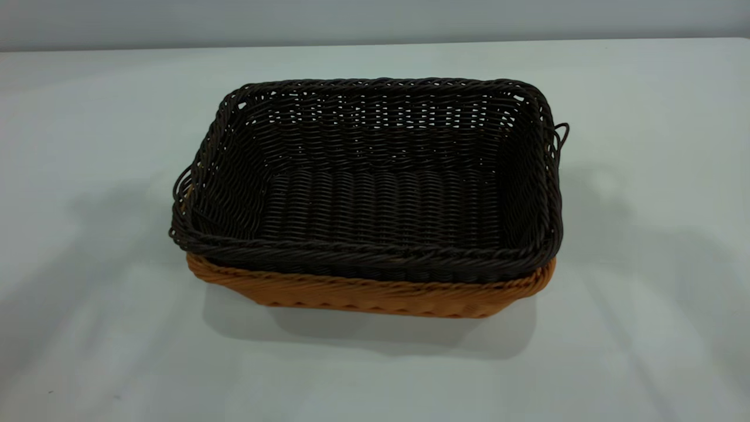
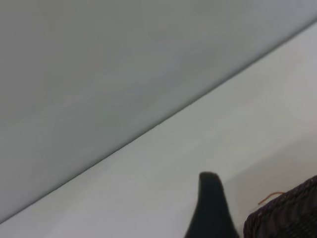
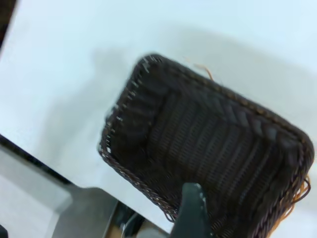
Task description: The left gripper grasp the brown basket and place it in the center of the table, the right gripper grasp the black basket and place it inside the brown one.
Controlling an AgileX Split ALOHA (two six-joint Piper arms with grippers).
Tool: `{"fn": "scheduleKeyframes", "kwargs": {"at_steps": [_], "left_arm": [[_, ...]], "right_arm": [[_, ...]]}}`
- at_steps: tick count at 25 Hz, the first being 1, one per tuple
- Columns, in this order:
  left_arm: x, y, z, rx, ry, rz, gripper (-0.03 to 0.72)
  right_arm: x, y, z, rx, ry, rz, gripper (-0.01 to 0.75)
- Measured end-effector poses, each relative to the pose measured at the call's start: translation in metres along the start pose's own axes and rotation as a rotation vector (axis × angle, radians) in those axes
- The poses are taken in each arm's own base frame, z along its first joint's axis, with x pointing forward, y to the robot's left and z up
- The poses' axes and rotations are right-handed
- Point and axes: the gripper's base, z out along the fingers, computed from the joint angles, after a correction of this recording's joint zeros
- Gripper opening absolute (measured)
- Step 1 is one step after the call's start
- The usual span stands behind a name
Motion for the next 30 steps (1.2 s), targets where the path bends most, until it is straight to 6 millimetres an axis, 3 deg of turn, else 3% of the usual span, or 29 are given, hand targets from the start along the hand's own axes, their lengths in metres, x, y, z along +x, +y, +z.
{"fn": "scheduleKeyframes", "kwargs": {"at_steps": [5, 10, 18, 23, 25, 30], "left_arm": [[-0.003, -0.005, -0.044, -0.059, -0.043, -0.176, 0.489], [0.009, -0.011, -0.073, -0.085, 0.054, -0.282, 0.489], [0.037, -0.015, -0.090, -0.135, 0.344, -0.324, 0.489], [0.043, -0.020, -0.088, -0.101, 0.360, -0.358, 0.489], [0.053, -0.025, -0.086, -0.068, 0.383, -0.360, 0.461], [0.087, -0.037, -0.084, -0.030, 0.464, -0.349, 0.486]], "right_arm": [[0.045, 0.038, -0.058, 0.013, -0.093, -0.075, 0.542], [0.115, 0.054, -0.080, 0.046, -0.097, -0.109, 0.542], [0.218, 0.061, -0.090, 0.124, -0.139, -0.139, 0.542], [0.272, 0.056, -0.085, 0.193, -0.200, -0.168, 0.542], [0.291, 0.050, -0.080, 0.230, -0.226, -0.180, 0.542], [0.323, 0.037, -0.069, 0.333, -0.271, -0.216, 0.542]]}}
